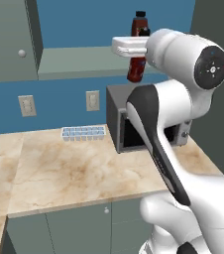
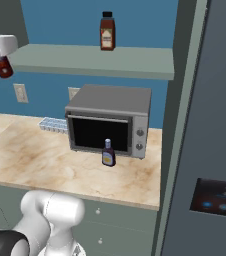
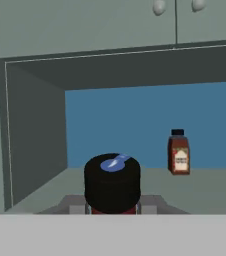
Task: Pick the condiment bottle and condiment bottle from the counter and place them in the cabinet.
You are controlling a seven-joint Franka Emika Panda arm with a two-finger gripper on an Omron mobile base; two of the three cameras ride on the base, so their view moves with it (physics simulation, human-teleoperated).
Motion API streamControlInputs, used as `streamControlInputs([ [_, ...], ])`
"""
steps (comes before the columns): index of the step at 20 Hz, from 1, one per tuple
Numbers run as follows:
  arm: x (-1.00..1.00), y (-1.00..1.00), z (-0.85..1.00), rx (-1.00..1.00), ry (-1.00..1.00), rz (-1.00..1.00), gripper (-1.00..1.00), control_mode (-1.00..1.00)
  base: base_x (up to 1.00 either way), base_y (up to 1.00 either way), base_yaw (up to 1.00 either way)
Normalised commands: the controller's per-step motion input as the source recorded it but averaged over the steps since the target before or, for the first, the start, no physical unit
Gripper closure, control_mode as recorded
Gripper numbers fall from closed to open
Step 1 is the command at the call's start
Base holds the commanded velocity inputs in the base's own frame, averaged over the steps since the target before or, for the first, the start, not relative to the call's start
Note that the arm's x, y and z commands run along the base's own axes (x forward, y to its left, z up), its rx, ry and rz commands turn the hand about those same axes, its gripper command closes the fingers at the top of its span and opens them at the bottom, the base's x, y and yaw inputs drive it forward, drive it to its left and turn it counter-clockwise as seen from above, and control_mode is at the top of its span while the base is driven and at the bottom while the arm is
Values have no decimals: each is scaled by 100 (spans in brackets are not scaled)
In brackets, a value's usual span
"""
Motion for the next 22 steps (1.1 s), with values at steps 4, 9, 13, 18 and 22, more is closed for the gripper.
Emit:
streamControlInputs([
  [4, 22, 15, 27, 0, -8, 0, 100, -100, 0, 0, 0],
  [9, 30, 17, 12, 0, -6, 0, 100, -100, 0, 0, 0],
  [13, 35, 8, -2, -1, 0, 0, 100, -100, 0, 0, 0],
  [18, 36, 0, -2, 0, 0, 0, 100, -100, 0, 0, 0],
  [22, 44, 0, 0, 0, 0, 0, 100, -100, 0, 0, 0],
])
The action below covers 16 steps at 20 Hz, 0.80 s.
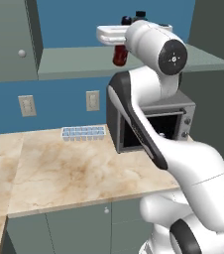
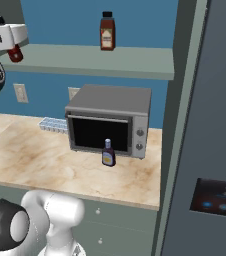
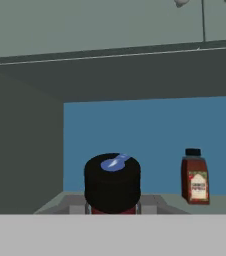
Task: Pick the condiment bottle and condiment bottle from the counter and place them in the cabinet.
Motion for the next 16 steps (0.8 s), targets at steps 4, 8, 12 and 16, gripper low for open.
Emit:
streamControlInputs([
  [4, 45, 3, 0, 0, 2, 0, 100, -100, 0, 0, 0],
  [8, 36, 1, -5, -4, 6, 0, 100, -100, 0, 0, 0],
  [12, 28, 0, -10, -5, 5, 0, 100, -100, 0, 0, 0],
  [16, 17, 0, -6, -3, 1, 0, 100, -100, 0, 0, 0],
])
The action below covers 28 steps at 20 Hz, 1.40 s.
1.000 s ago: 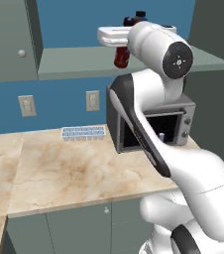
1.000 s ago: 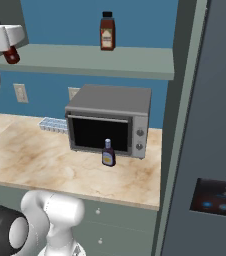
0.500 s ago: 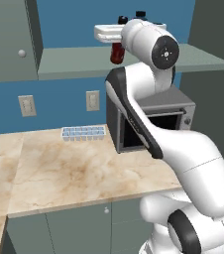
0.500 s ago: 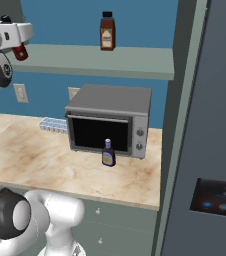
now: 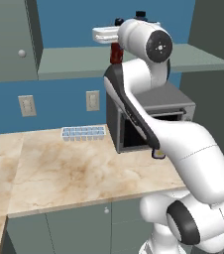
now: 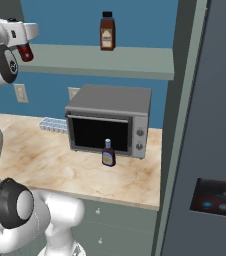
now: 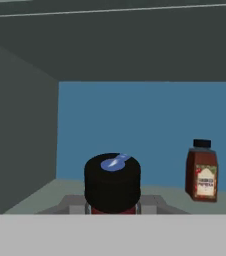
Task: Pick the condiment bottle and condiment bottle from the counter and place them in the cabinet.
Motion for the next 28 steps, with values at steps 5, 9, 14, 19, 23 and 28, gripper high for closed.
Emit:
streamControlInputs([
  [5, 3, 0, -10, -2, 1, 0, 100, -100, 0, 0, 0],
  [9, 4, 0, -20, -1, 0, 0, 100, -100, 0, 0, 0],
  [14, 11, 0, -15, 0, 0, 0, 100, -100, 0, 0, 0],
  [19, 22, 0, -8, 0, 0, 0, 100, -100, 0, 0, 0],
  [23, 34, 0, -4, 0, 0, 0, 100, -100, 0, 0, 0],
  [28, 36, 0, 0, 0, 0, 0, 100, -100, 0, 0, 0],
])
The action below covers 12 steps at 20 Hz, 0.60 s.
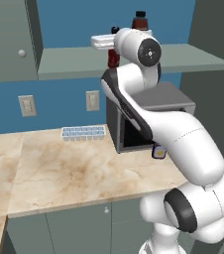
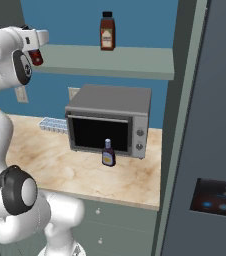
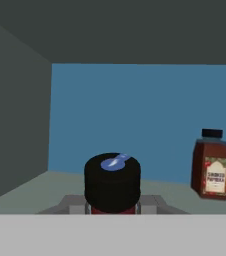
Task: Pick the condiment bottle and condiment bottle from the counter and place them in the cabinet.
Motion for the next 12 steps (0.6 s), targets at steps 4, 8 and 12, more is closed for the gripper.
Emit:
streamControlInputs([
  [4, 39, 0, 0, 0, 0, -1, 100, -100, 0, 0, 0],
  [8, 34, 0, -2, 0, 1, 0, 100, -100, 0, 0, 0],
  [12, 36, 0, -2, 0, 2, 0, 100, -100, 0, 0, 0],
])
